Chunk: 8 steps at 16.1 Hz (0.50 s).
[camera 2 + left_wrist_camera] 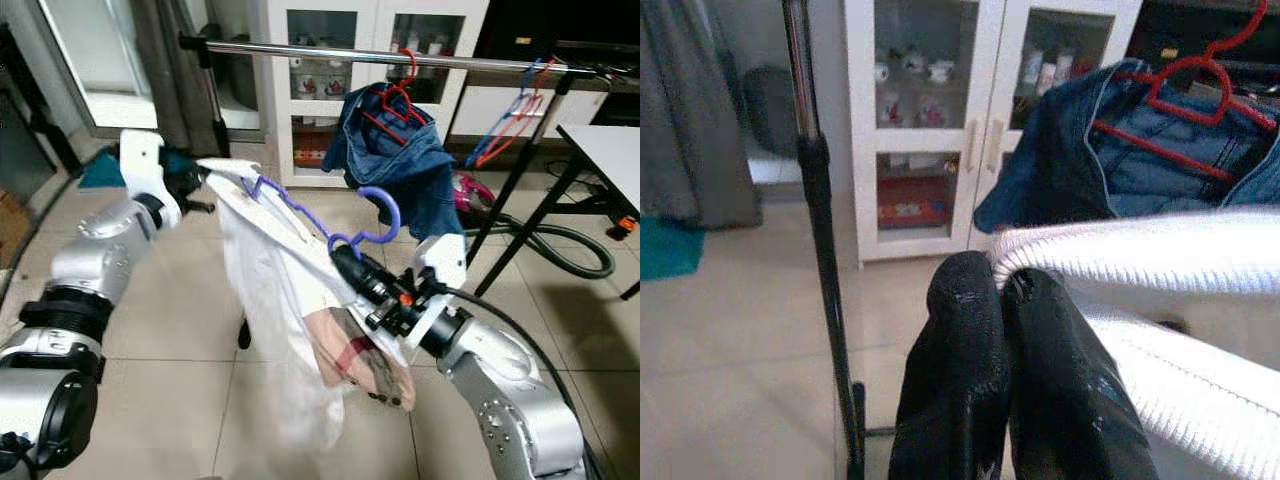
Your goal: Hang hanger
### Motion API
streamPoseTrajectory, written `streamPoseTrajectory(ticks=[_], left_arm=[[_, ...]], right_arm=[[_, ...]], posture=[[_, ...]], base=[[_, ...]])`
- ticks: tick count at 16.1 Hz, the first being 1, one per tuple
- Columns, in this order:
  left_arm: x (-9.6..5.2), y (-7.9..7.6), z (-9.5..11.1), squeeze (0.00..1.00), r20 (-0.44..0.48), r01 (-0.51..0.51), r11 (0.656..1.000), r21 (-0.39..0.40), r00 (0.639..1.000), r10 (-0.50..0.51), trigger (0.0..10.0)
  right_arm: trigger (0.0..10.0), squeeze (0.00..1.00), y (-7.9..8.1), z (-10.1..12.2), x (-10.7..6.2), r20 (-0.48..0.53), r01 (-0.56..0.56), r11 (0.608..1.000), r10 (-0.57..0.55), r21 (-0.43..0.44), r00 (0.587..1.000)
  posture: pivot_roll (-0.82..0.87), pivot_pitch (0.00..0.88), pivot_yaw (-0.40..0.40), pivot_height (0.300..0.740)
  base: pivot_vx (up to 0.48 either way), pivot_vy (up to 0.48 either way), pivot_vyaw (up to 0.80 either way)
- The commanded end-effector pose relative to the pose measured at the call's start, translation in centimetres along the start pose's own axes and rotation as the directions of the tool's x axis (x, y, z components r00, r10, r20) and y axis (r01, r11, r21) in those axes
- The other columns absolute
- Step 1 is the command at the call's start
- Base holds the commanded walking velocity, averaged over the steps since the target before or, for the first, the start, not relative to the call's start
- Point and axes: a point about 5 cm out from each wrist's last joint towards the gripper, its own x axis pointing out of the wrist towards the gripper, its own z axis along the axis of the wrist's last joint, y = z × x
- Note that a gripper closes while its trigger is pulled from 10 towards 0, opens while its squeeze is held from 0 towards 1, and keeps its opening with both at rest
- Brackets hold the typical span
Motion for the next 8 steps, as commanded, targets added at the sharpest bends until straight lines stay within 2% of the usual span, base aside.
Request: streamPoseTrajectory(ticks=[1, 2, 3, 4, 5, 6, 7, 8], left_arm=[[0.1, -0.6, 0.2, 0.0, 0.013, 0.018, 1.0, 0.021, 1.0, -0.018, 0.0], [0.4, -2.0, 0.3, 0.0, 0.03, 0.074, 0.997, 0.007, 0.997, -0.074, 0.0], [0.5, -2.4, 0.5, 0.0, 0.042, 0.082, 0.997, -0.006, 0.996, -0.081, 0.0], [0.8, -3.3, 1.7, 0.0, 0.078, 0.128, 0.992, 0.015, 0.989, -0.129, 0.0], [0.9, -3.6, 2.5, 0.0, 0.097, 0.148, 0.989, 0.028, 0.984, -0.15, 0.0], [1.0, -3.8, 3.4, 0.0, 0.11, 0.177, 0.983, 0.049, 0.977, -0.181, 0.0], [1.1, -3.8, 4.0, 0.0, 0.114, 0.195, 0.978, 0.071, 0.973, -0.202, 0.0], [1.0, -3.8, 4.4, 0.0, 0.109, 0.209, 0.974, 0.085, 0.97, -0.218, 0.0]], right_arm=[[10.0, 0.0, -0.2, 1.4, 0.0, 0.062, 0.007, 1.0, -0.006, -0.014, 0.998], [10.0, 0.0, 0.5, 0.8, 0.3, 0.006, -0.033, 0.999, 0.033, -0.032, 0.999], [10.0, 0.0, 0.7, 0.3, 0.4, -0.029, -0.05, 0.998, 0.049, -0.035, 0.998], [10.0, 0.0, -0.2, -1.6, 0.4, -0.206, 0.017, 0.984, -0.054, -0.179, 0.977], [10.0, 0.0, -1.0, -2.4, 0.3, -0.27, 0.048, 0.962, -0.123, -0.27, 0.955], [10.0, 0.0, -1.6, -2.6, 0.5, -0.269, 0.094, 0.944, -0.185, -0.316, 0.945], [10.0, 0.0, -1.7, -2.4, 0.7, -0.251, 0.112, 0.938, -0.201, -0.328, 0.947], [10.0, 0.0, -1.2, -2.3, 1.0, -0.263, 0.054, 0.932, -0.156, -0.358, 0.952]], posture=[[0.05, 0.0, 0.03, 0.74], [0.04, 0.0, 0.031, 0.74], [0.04, 0.0, 0.031, 0.74], [0.04, 0.0, 0.032, 0.74], [0.04, 0.0, 0.034, 0.74], [0.04, 0.0, 0.035, 0.74], [0.04, 0.0, 0.035, 0.74], [0.04, 0.0, 0.032, 0.74]], base=[[0.0, 0.0, 0.0], [0.0, 0.0, 0.0], [0.0, 0.0, 0.0], [0.0, 0.0, 0.0], [0.0, 0.0, 0.0], [0.0, 0.0, 0.0], [0.0, 0.0, 0.0], [0.0, 0.0, 0.0]])
